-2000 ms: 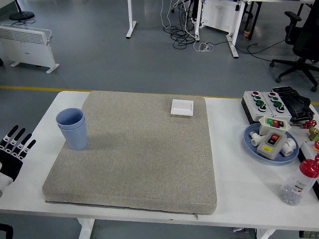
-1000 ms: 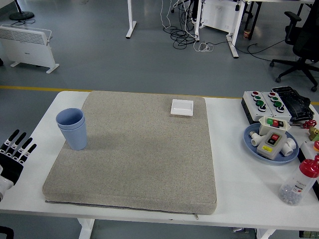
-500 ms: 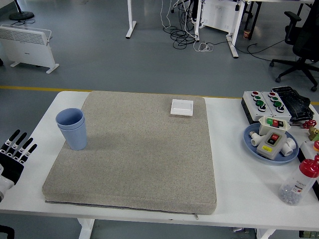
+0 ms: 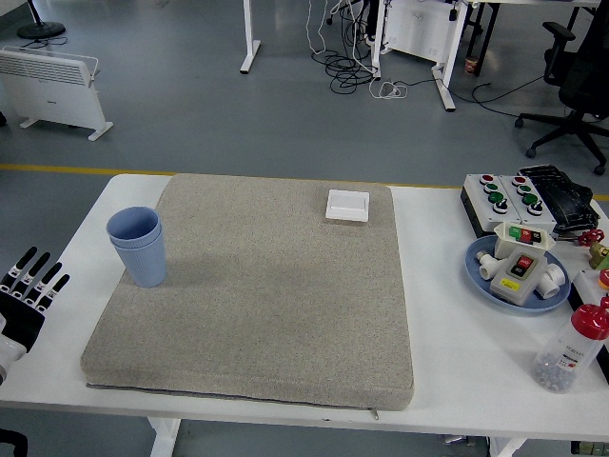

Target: Push cup pick cup insert cup

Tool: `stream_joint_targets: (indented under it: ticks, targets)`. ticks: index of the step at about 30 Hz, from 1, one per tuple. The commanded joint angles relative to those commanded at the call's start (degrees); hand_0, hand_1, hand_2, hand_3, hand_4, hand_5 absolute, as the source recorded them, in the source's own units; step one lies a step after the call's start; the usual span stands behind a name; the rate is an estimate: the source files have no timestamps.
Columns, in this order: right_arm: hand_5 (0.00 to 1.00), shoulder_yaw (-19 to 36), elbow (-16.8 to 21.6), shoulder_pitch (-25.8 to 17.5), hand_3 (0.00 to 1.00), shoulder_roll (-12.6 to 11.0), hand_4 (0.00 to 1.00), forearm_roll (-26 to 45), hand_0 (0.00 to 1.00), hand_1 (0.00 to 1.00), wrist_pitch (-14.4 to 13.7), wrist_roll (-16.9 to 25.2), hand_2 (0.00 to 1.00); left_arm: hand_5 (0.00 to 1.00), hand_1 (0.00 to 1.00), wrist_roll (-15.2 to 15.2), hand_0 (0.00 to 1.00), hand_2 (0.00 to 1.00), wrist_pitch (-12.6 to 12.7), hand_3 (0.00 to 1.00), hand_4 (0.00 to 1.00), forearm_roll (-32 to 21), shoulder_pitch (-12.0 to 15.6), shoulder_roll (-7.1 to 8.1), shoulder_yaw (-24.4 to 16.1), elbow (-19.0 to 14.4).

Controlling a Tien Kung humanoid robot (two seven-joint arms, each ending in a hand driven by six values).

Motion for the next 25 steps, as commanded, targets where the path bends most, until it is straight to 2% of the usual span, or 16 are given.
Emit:
stream_joint_targets:
  ticks: [25]
  targets:
    - [0.531,0.2,0.0,0.2,0.583,-0.1,0.189,-0.2,0.748,0.697,0.0,0.1,0.68,0.998,0.781,-0.2,0.783,0.828,0.2,0.75,0.629,0.3,-0.2,-0.18,-0.4,0.3]
